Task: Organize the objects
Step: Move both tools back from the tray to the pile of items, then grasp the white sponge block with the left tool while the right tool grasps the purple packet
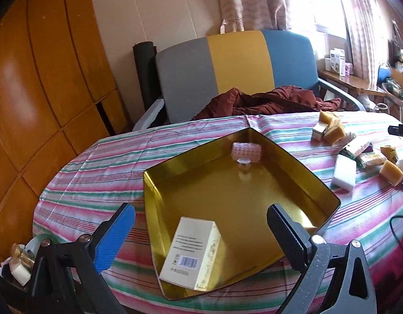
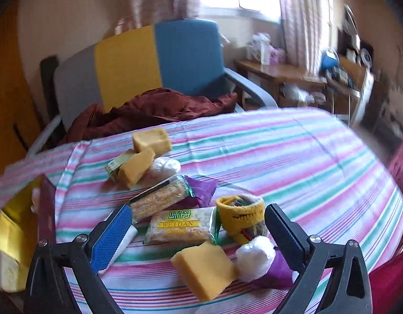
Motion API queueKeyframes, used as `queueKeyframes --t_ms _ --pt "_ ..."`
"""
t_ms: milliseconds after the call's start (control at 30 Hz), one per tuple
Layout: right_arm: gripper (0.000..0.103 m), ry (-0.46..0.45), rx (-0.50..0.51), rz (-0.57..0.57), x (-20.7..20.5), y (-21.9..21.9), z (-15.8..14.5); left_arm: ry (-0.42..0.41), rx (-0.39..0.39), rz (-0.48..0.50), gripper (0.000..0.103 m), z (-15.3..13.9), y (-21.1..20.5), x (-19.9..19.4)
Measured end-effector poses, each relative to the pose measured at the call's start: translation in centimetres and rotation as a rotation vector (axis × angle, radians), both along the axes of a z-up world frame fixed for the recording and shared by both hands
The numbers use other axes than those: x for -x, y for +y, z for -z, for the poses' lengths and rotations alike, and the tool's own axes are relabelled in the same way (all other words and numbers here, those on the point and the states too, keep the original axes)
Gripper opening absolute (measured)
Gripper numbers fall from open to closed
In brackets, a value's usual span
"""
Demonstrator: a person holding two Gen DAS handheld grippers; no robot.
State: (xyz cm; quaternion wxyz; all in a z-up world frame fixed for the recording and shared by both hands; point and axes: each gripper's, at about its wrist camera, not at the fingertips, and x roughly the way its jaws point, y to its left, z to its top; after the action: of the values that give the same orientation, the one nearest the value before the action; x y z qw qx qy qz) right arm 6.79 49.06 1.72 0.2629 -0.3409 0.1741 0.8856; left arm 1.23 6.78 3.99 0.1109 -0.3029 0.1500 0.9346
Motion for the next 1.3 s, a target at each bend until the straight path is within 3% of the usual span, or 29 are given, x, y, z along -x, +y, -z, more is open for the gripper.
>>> queueKeyframes --t_ms 300,667,1133,1300 --pt "0.103 0.061 0.114 0.059 -1.2 1.8 0.4 -0.004 0.044 0.084 0.102 0.3 3.8 -0.1" --pt "0.103 0.061 0.170 0.090 -1.5 2.8 1.1 -0.043 0.052 0.219 0.102 1.0 8.8 0.5" --pt "0.103 0.076 0.229 0.131 -2.3 4.0 1.6 -0.216 0.070 0.543 0.100 3.3 21.2 2.0" --pt "0.103 0.086 0.292 0.157 -2.7 5.1 2.3 -0.289 0.098 0.584 0.100 5.4 26.3 3.9"
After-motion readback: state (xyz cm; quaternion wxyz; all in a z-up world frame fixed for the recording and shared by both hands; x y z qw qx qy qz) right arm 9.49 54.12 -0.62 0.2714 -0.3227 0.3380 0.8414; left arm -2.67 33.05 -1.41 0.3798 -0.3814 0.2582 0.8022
